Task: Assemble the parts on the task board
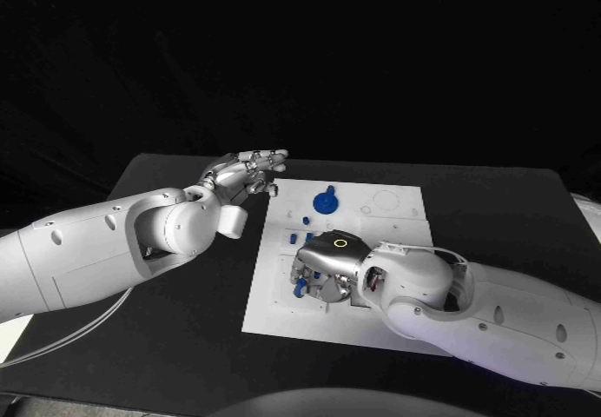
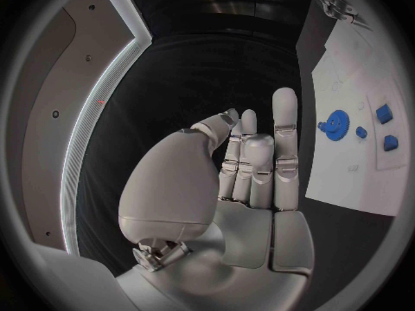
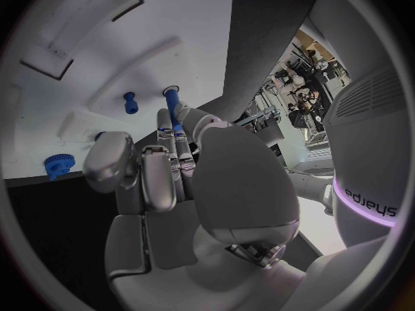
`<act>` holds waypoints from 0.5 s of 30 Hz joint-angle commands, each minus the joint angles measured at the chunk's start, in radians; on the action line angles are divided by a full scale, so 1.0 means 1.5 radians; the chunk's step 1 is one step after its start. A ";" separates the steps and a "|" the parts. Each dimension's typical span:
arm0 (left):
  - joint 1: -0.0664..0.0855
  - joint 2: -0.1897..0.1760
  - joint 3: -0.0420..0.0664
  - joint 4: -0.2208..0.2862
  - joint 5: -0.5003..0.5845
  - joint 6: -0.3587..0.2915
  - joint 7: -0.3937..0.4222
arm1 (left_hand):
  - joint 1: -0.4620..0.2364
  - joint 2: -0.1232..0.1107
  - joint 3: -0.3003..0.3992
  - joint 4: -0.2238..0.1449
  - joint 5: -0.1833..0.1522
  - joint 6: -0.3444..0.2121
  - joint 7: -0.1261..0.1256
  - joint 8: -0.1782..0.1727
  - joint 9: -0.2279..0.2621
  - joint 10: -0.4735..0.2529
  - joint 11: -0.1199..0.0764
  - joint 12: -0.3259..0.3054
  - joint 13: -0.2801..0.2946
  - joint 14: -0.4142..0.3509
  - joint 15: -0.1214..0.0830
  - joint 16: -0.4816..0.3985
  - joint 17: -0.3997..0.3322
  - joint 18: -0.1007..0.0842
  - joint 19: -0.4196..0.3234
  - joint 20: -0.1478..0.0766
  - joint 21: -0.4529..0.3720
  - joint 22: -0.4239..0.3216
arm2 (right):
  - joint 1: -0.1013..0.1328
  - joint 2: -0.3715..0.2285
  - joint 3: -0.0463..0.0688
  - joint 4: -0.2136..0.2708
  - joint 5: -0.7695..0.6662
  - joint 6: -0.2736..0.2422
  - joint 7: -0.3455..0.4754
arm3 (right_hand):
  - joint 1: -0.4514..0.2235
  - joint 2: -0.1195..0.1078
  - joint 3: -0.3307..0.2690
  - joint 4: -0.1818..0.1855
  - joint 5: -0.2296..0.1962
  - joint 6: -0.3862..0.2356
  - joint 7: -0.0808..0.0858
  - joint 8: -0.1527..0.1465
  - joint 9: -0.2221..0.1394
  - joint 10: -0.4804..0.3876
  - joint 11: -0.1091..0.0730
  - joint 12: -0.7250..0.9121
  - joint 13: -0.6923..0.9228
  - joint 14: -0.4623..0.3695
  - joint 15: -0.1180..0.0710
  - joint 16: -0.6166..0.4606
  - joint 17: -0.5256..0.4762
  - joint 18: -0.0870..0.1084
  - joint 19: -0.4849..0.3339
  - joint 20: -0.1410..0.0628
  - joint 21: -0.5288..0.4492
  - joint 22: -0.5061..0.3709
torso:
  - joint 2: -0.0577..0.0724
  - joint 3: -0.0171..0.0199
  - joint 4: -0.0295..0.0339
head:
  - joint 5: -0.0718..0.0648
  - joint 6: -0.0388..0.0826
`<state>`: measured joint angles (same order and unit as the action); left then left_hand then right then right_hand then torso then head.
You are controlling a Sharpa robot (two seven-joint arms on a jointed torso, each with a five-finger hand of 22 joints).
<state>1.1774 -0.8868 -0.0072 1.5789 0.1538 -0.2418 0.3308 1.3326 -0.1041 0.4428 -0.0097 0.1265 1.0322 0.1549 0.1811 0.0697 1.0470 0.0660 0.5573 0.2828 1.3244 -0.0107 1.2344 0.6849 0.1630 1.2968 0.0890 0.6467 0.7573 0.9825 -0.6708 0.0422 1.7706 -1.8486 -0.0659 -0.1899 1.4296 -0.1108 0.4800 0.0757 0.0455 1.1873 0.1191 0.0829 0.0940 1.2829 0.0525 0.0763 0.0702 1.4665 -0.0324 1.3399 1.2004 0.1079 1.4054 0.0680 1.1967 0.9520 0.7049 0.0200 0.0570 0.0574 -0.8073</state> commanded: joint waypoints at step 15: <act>0.000 -0.001 0.000 0.002 -0.002 0.010 0.003 | 0.000 0.001 -0.003 -0.003 0.003 -0.005 -0.001 0.005 0.000 -0.004 0.001 0.004 0.001 -0.003 -0.001 -0.002 0.000 0.010 -0.003 -0.001 -0.003 0.000 | -0.009 0.009 -0.008 -0.005 -0.041 0.033 -0.018 | -0.001 -0.001 -0.003 -0.002 0.003 0.005 -0.001 0.001 0.000 -0.002 -0.001 -0.004 0.000 0.028 0.000 0.000 -0.002 0.004 -0.003 -0.003 -0.003 -0.002 | -0.001 -0.0005 -0.0004 | 0.002 -0.003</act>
<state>1.1774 -0.8888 -0.0072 1.5795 0.1538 -0.2418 0.3308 1.3326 -0.1042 0.4428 -0.0097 0.1265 1.0322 0.1549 0.1811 0.0697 1.0471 0.0660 0.5573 0.2827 1.3244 -0.0107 1.2344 0.6849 0.1631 1.2968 0.0890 0.6467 0.7573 0.9770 -0.6565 0.0373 1.7700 -1.8777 -0.0649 -0.1928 1.4295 -0.1110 0.4798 0.0758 0.0425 1.1892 0.1172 0.0775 0.0923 1.2854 0.0554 0.0765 0.0718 1.4665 -0.0323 1.3400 1.1982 0.1080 1.4054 0.0681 1.1967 0.9504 0.7042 0.0193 0.0562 0.0610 -0.8116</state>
